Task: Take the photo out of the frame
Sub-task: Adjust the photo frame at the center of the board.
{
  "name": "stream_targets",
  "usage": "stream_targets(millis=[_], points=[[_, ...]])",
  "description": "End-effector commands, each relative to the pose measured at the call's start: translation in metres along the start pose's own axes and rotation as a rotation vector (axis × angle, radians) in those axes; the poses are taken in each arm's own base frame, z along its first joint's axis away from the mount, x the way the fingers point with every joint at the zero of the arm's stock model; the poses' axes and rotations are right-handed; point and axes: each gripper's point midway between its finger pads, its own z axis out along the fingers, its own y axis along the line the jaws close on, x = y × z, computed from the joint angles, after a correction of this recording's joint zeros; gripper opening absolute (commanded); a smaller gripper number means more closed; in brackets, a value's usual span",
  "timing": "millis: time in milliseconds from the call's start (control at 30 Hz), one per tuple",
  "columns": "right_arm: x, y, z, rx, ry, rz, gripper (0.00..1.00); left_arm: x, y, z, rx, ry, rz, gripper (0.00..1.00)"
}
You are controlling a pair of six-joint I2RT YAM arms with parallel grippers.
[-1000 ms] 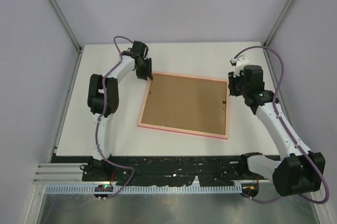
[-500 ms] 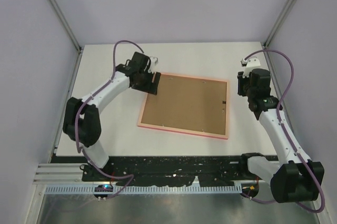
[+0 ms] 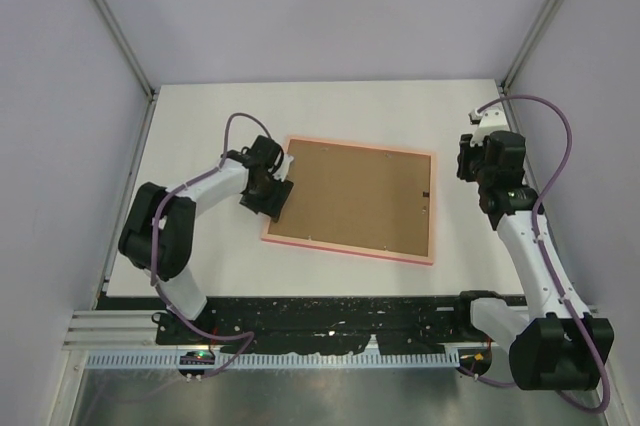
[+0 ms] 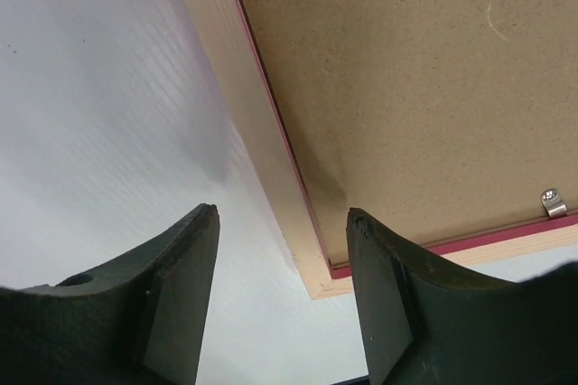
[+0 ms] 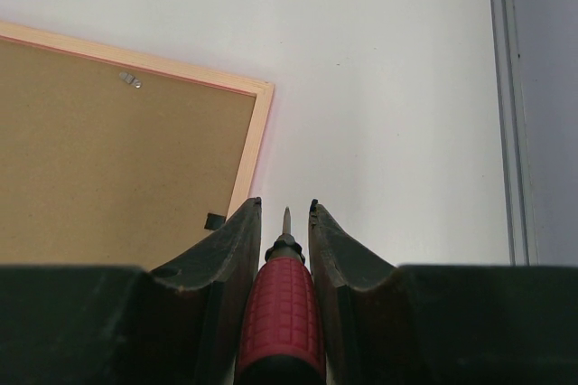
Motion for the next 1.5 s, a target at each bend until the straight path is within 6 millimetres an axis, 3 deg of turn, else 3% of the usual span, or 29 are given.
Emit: stream_targets(millis=[0,300,467,800,933,1033,1100,1167,1233,1367,1467], points=[[-0.02,0.001,-0.006,-0.022,-0.08,0.029,0.08,-0.011,0.001,0.005,0.004,-0.025,0.012,0.58],[-0.019,0.002,-0.006,-0.03,-0.08,0.028,0.08,-0.007,0.005,0.015,0.015,0.021,-0.005,0.35],[-0.02,0.004,-0.007,-0.038,-0.085,0.03,0.08,-0.019,0.009,0.015,0.0,0.023,0.018,0.2],[-0.02,0.005,-0.006,-0.042,-0.086,0.033,0.08,-0.098,0.031,0.022,-0.051,0.084,-0.025,0.16],[-0.021,0.004,-0.006,-0.038,-0.087,0.033,0.08,-0.143,0.05,0.024,-0.115,0.073,-0.077,0.24],[-0.02,0.004,-0.007,-0.038,-0.087,0.035,0.08,-0.176,0.062,0.007,-0.162,-0.013,-0.087,0.42],[-0.02,0.003,-0.007,-0.036,-0.087,0.032,0.08,-0.186,0.065,-0.007,-0.179,-0.066,-0.079,0.53],[-0.019,0.003,-0.006,-0.035,-0.084,0.032,0.08,-0.192,0.063,-0.025,-0.174,-0.115,-0.072,0.61],[-0.018,0.002,-0.004,-0.032,-0.079,0.028,0.08,-0.19,0.054,-0.043,-0.132,-0.153,-0.069,0.62],[-0.015,-0.004,0.0,0.002,-0.059,0.02,0.07,-0.178,0.021,-0.078,-0.086,-0.266,0.004,0.63],[-0.011,-0.021,0.005,0.088,-0.009,-0.01,0.08,-0.16,-0.014,-0.086,-0.109,-0.298,0.172,0.64]])
